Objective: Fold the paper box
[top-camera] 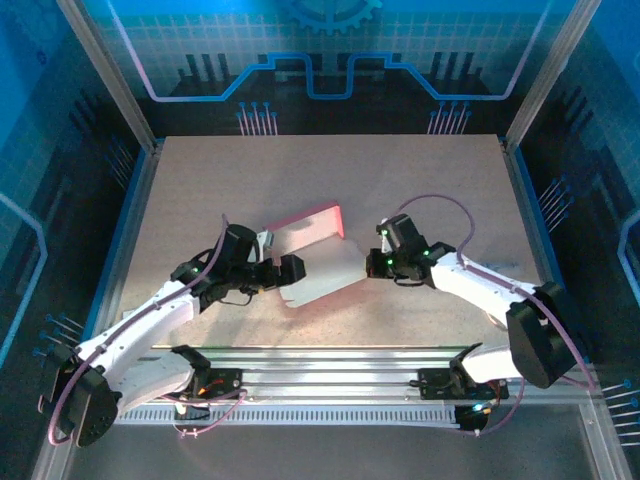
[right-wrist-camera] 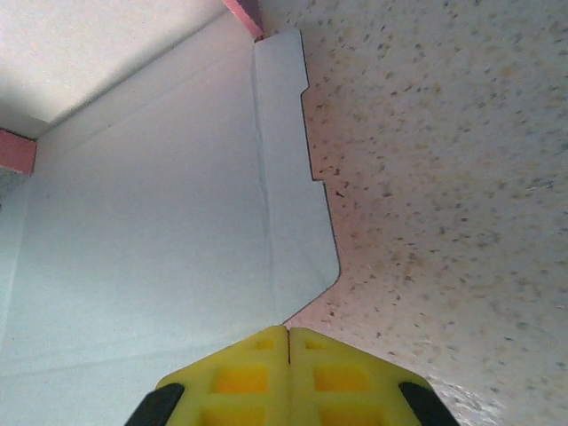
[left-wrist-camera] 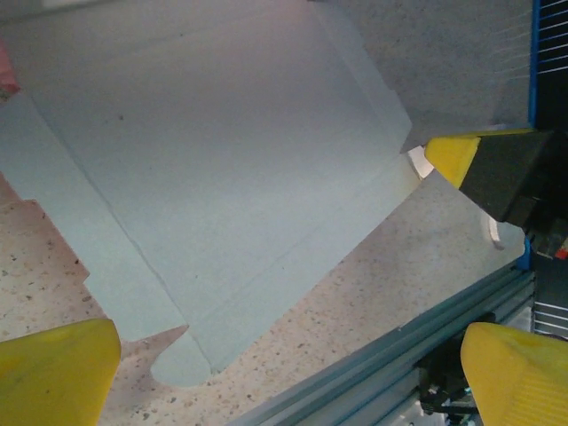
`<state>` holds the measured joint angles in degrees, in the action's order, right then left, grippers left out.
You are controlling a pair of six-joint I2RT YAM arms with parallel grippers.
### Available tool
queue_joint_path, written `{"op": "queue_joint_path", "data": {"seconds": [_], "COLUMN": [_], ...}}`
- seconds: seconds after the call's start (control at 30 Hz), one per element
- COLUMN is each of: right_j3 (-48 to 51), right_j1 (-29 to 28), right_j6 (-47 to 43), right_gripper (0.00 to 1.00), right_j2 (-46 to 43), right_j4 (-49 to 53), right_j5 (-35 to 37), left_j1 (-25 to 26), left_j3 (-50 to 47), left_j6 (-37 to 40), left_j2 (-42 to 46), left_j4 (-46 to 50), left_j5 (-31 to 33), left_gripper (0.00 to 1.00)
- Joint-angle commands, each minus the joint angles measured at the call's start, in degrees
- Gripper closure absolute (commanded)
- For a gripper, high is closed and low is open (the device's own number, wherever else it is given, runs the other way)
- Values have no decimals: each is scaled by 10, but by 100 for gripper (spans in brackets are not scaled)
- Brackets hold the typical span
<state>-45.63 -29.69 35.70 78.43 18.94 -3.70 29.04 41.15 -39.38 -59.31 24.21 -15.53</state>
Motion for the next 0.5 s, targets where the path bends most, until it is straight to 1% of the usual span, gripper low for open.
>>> {"op": "queue_joint_path", "data": {"seconds": [0.0, 0.03, 0.2, 0.27, 0.37, 0.47], "right_j3": [-40, -44, -132, -178, -244, -291], "right_j1": [24, 29, 52, 63, 70, 78], "right_j6": [-45, -50, -83, -109, -150, -181], "right_gripper": [97, 96, 95, 95, 95, 96], "right_j2": [-21, -24, -38, -28, -3, 13], "right_j4": [121, 137, 238, 294, 379, 444], "right_j5": [-31, -39, -50, -58, -43, -29], "left_j1": [-2, -2, -4, -4, -5, -5], "left_j3": [35, 41, 59, 63, 68, 81], "left_j6": [31, 34, 34, 32, 34, 42], "left_j2": [9, 9, 6, 5, 3, 2], "left_j4": [57, 61, 62, 60, 61, 72], "left_j5": [-18, -18, -34, -41, -44, -44], "left_gripper": [1, 1, 1, 1, 1, 1]}}
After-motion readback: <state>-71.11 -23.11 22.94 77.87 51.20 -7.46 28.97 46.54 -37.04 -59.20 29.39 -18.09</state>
